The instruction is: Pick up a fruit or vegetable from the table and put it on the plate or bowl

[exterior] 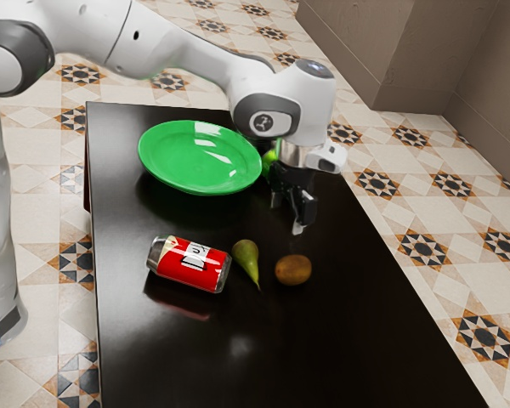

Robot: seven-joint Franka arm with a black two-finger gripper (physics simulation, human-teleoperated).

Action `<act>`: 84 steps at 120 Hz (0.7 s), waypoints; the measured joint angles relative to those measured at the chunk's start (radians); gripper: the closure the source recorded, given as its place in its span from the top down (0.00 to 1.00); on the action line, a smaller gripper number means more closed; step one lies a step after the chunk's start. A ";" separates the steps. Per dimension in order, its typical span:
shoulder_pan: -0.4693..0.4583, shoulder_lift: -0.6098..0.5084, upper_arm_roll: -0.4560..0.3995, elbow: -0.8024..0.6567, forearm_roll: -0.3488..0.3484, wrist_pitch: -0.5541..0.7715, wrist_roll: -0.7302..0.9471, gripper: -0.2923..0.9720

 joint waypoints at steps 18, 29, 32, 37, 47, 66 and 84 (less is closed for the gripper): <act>-0.008 -0.002 -0.029 -0.001 0.001 0.004 -0.004 0.77; -0.052 -0.003 -0.039 -0.003 0.000 0.006 -0.006 0.77; -0.066 -0.004 -0.040 -0.004 0.000 0.006 -0.006 0.77; -0.088 -0.004 -0.041 -0.006 0.000 0.007 -0.007 0.77; -0.121 -0.022 -0.037 -0.016 0.000 0.006 -0.008 0.77; -0.073 -0.053 -0.030 -0.018 0.000 -0.001 -0.010 0.77; -0.061 -0.052 -0.035 -0.027 0.000 -0.004 -0.012 0.77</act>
